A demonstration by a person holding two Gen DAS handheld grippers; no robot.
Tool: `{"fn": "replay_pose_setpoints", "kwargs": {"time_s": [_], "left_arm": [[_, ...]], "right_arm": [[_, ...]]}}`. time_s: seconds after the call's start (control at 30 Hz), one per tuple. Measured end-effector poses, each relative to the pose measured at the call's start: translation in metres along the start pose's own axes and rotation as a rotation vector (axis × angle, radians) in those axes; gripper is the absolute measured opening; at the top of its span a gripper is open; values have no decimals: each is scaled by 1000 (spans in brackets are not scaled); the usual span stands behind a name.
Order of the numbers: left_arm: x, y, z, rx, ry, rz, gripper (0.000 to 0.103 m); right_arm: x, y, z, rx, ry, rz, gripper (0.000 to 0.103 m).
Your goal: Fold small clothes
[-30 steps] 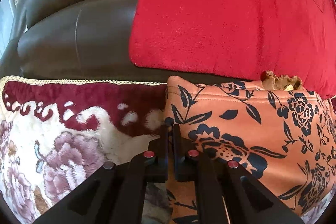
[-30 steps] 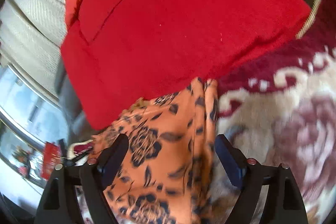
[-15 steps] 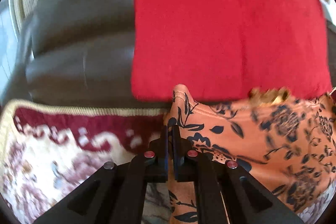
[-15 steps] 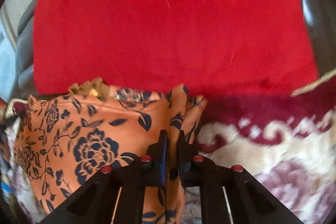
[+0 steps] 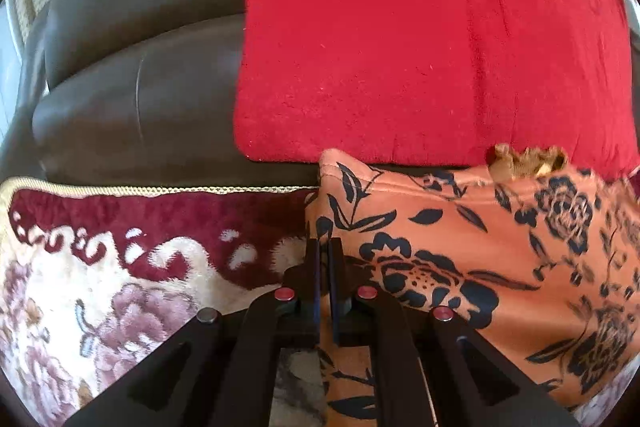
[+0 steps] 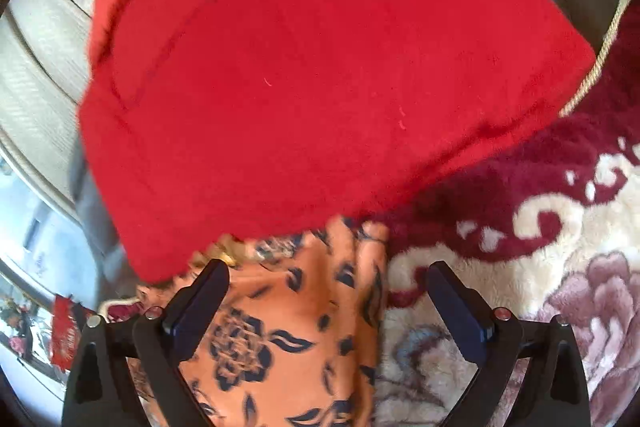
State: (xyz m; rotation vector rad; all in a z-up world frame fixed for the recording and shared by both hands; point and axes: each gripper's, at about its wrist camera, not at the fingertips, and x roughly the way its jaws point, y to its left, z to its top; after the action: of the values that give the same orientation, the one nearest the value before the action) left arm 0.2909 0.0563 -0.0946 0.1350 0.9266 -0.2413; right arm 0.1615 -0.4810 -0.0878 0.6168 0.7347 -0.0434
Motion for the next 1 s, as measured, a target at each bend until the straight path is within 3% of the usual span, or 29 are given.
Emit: {"fn": "replay_pose_setpoints", "kwargs": {"time_s": [0.07, 0.13, 0.17, 0.23, 0.3, 0.33, 0.37, 0.53, 0.6, 0.63, 0.67, 0.7, 0.73, 0.77, 0.8, 0.83, 0.87, 0.9, 1.0], "left_arm": [[1, 4, 1, -19, 3, -3, 4], [1, 2, -1, -7, -1, 5, 4], [2, 1, -3, 2, 2, 9, 4], [5, 1, -7, 7, 6, 11, 4], [5, 2, -7, 8, 3, 7, 4], [2, 3, -7, 11, -7, 13, 4], [-3, 4, -5, 11, -28, 17, 3], [-40, 1, 5, 5, -166, 33, 3], [-19, 0, 8, -5, -111, 41, 3], [8, -1, 6, -3, -3, 49, 3], [27, 0, 1, -6, 89, 53, 4], [33, 2, -5, -15, 114, 74, 7], [25, 3, -6, -18, 78, 76, 7], [13, 5, -7, -27, 45, 55, 10], [0, 10, -8, -37, 29, 31, 23], [-14, 16, -12, -51, 23, 8, 34], [-25, 22, -16, -70, 16, -6, 55], [-38, 29, -23, -94, 4, -26, 71], [-71, 43, -54, -157, -10, -111, 77]], "right_arm": [[9, 14, 3, -88, 42, -35, 98], [29, 22, 2, -154, 90, -83, 85], [39, 21, 2, -165, 114, -109, 72], [66, 20, -6, -205, 189, -179, 62], [79, 26, -19, -251, 229, -231, 27], [76, 30, -20, -268, 215, -242, 24], [70, 37, -20, -290, 192, -252, 12], [39, 74, -4, -436, 37, -337, 10], [43, 52, 14, -389, -4, -430, 9], [52, 34, 21, -320, 5, -461, 10], [63, 9, 25, -203, 56, -423, 14], [67, -9, 25, -101, 90, -356, 14], [62, -22, 18, -2, 92, -291, 14], [53, -25, 12, 22, 74, -253, 21], [43, -26, 4, 35, 68, -198, 60], [32, -28, -4, 63, 68, -150, 90], [15, -30, -15, 107, 45, -65, 103], [1, -32, -25, 137, 46, 9, 103], [-31, -30, -61, 170, 86, 109, 103]]}}
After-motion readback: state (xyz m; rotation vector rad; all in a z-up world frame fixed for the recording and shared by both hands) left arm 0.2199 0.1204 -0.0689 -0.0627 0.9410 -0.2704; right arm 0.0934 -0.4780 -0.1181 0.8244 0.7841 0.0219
